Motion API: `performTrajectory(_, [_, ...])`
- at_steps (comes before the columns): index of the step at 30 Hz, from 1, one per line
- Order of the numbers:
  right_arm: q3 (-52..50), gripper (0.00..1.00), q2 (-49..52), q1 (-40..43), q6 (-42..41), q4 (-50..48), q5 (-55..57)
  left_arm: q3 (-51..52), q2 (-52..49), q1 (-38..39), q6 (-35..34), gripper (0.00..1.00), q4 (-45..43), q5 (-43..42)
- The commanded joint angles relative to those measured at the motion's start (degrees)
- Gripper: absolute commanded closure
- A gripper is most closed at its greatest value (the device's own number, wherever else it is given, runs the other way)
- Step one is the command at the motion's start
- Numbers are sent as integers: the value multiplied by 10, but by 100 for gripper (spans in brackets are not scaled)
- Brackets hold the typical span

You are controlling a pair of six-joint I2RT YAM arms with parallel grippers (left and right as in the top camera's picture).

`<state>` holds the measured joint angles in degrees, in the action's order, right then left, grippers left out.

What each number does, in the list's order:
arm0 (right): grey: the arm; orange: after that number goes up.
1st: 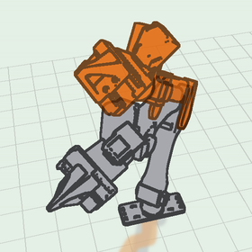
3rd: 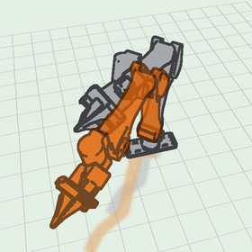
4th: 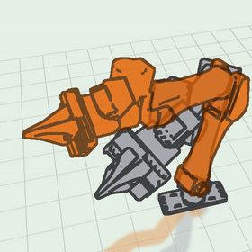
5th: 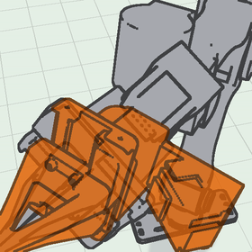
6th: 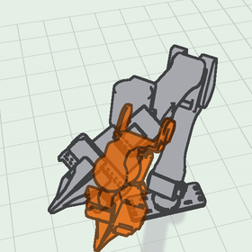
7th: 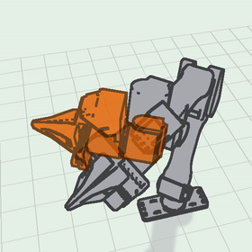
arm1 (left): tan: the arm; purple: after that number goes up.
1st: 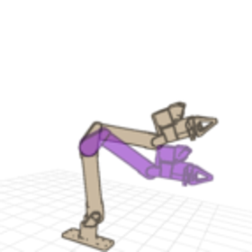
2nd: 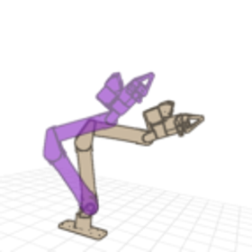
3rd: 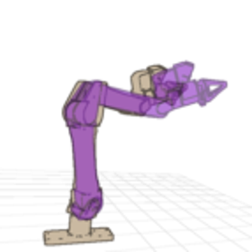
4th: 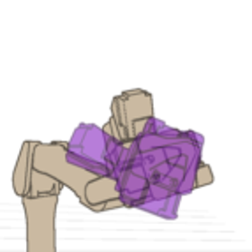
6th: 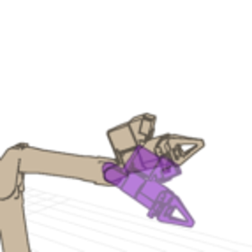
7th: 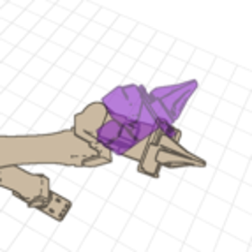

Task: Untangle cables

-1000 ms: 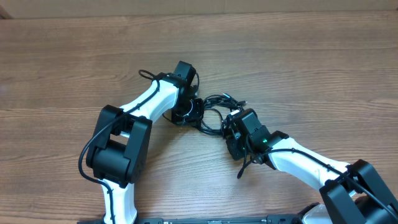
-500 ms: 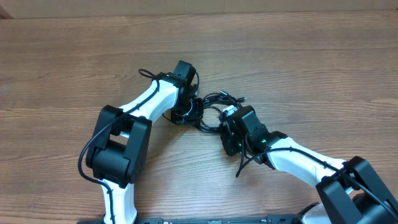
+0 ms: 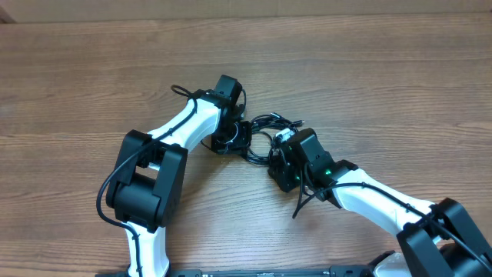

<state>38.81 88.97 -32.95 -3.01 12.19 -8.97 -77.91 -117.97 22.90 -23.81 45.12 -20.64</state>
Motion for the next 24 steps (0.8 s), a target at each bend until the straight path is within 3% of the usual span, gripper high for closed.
performTrajectory(1, [14, 55, -15, 2, 0, 40, -1, 10, -5, 3, 11, 96, -2, 31])
performTrajectory(6, [0, 55, -10, 2, 0, 64, -1, 10, -5, 3, 11, 96, -2, 31])
performTrajectory(10, [-18, 62, 6, -3, 0, 36, -1, 10, -5, 3, 11, 96, -2, 31])
performTrajectory(14, [-22, 96, 13, -4, 0, 8, -1, 10, -5, 3, 11, 96, -2, 31])
performTrajectory(24, [-5, 96, 13, -4, 0, -100, -1, 10, -5, 4, 13, 96, -2, 31])
